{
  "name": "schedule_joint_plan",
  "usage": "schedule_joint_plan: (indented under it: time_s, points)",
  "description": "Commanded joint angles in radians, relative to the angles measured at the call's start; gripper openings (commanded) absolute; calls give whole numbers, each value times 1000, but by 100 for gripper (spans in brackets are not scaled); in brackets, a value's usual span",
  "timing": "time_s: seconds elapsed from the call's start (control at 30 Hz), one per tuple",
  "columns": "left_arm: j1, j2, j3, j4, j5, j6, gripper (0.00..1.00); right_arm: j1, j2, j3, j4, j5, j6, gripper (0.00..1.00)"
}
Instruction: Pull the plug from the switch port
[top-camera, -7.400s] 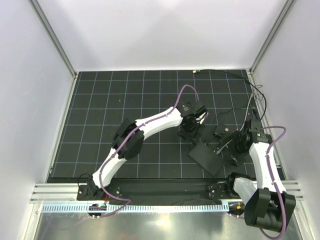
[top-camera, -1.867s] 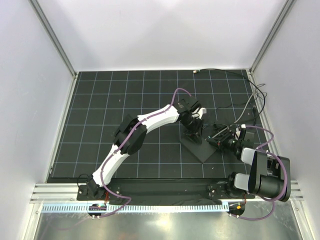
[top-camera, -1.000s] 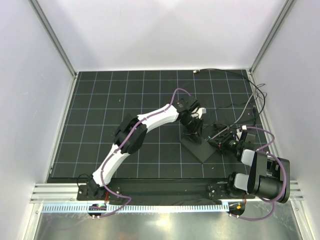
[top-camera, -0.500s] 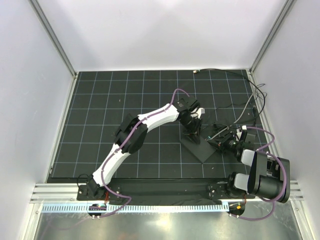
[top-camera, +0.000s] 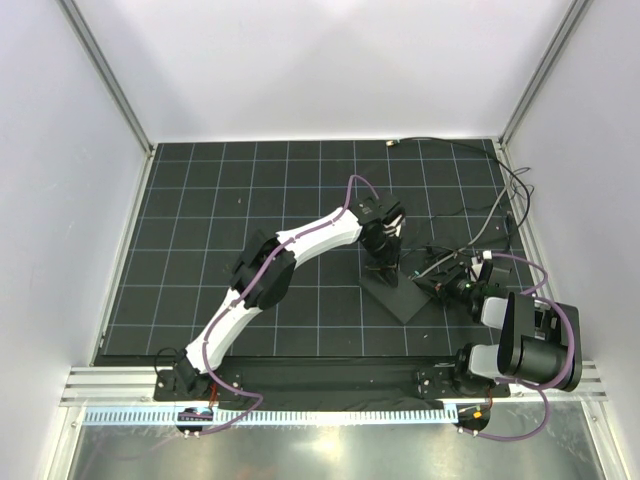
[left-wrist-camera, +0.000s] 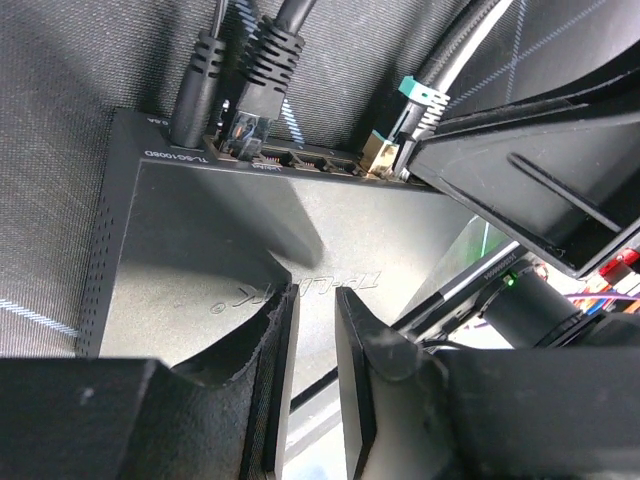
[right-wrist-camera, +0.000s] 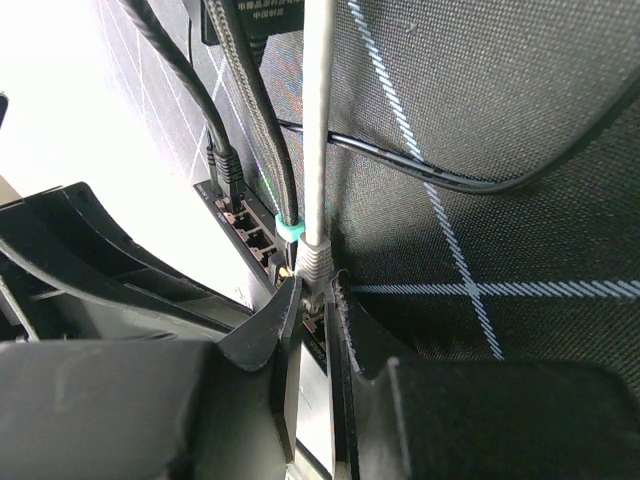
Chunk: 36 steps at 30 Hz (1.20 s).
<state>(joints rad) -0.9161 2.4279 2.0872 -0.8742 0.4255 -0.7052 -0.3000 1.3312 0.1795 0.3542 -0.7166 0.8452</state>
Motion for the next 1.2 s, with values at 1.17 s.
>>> schedule_joint_plan:
  time_s: [1.17]
  points:
    - [-21, -116, -90, -123, -275, 237, 40, -65, -44, 408, -667, 276, -314, 1]
